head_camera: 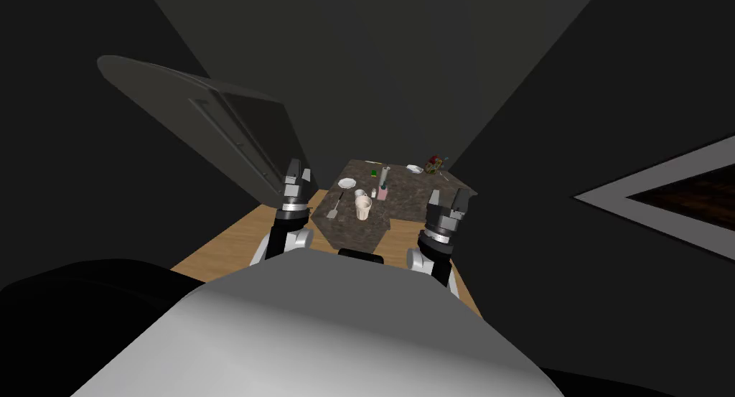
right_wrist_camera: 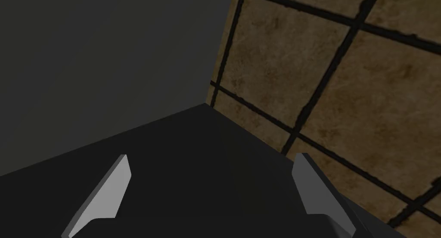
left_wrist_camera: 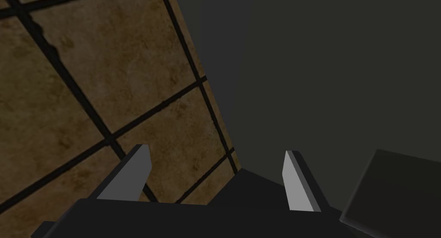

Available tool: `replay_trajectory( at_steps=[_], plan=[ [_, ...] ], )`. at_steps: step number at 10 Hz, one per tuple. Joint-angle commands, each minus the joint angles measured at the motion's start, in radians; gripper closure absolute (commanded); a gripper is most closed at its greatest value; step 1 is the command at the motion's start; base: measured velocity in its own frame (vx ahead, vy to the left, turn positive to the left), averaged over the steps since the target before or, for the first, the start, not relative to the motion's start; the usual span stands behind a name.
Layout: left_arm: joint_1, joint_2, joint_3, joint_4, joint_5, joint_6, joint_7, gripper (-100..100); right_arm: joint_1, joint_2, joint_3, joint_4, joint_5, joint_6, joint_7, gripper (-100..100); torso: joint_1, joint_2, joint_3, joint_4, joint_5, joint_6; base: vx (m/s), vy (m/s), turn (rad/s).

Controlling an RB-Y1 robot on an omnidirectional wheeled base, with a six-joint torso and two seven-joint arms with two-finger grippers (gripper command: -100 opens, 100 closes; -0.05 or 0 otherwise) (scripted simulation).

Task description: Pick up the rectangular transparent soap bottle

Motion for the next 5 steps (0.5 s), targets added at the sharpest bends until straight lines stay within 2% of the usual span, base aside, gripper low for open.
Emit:
replay_trajectory(
  at_steps=[1, 3, 5],
  plan=[
    [0.000, 0.000, 0.000, 0.000, 0.000, 0.000, 0.000, 0, 0.012, -0.050, -0.022, 0.025, 0.018, -0.010, 0.004, -100, 0.000, 0.000, 0.000, 0.000, 0.000, 0.000, -0.047, -0.001, 0.123],
    [0.000, 0.000, 0.000, 0.000, 0.000, 0.000, 0.000, 0, 0.029, -0.105, -0.054, 0.064, 0.045, -0.024, 0.010, -100, -0.002, 0.005, 0.003, 0.001, 0.000, 0.000, -0.111, -0.019, 0.149],
    [0.000, 0.000, 0.000, 0.000, 0.000, 0.000, 0.000, 0, 0.052, -0.167, -0.096, 0.118, 0.081, -0.042, 0.017, -100, -0.001, 0.009, 0.005, 0.002, 0.000, 0.000, -0.142, 0.015, 0.154]
  ],
)
